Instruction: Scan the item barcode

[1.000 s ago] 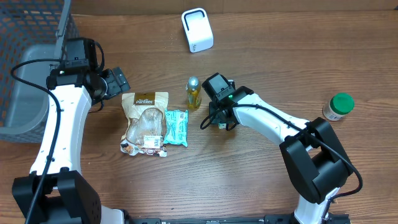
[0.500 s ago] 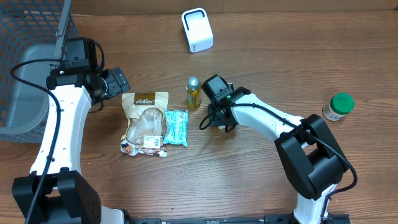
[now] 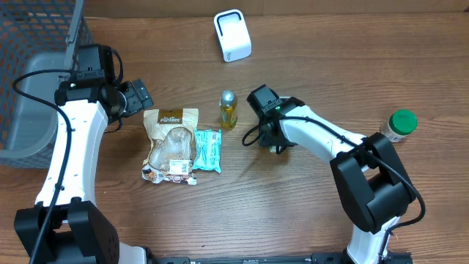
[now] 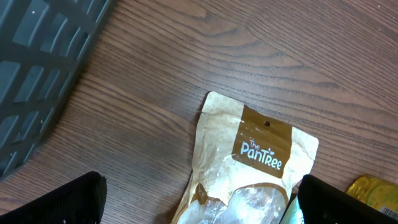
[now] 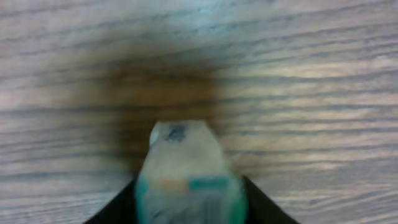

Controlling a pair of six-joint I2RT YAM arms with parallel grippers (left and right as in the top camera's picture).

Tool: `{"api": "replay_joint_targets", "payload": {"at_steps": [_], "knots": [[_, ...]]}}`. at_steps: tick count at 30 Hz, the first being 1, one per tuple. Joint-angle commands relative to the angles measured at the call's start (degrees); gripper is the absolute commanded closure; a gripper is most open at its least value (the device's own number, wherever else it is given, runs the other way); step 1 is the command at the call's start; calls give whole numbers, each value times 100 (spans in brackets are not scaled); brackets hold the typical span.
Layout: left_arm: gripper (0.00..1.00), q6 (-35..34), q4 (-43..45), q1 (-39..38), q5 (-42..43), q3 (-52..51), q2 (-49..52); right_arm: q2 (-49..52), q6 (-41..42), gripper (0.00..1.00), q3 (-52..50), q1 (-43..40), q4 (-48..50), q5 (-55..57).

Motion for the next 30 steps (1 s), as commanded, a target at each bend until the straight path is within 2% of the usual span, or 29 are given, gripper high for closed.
{"api": "replay_joint_targets", "payload": {"at_steps": [1, 3, 11, 17, 30], "knots": [[0, 44, 9, -11, 24, 70, -61, 55, 70, 52, -50, -24, 92, 7], [1, 44, 9, -11, 24, 70, -61, 55, 68, 44, -48, -26, 127, 17], [1, 44, 9, -11, 24, 70, -61, -70, 70, 39, 597, -120, -498, 76], [0, 44, 9, -11, 24, 70, -61, -197, 90, 39, 946, -127, -734, -269], [0, 44, 9, -11, 24, 70, -61, -197, 87, 40, 966, -151, -691, -920]]}}
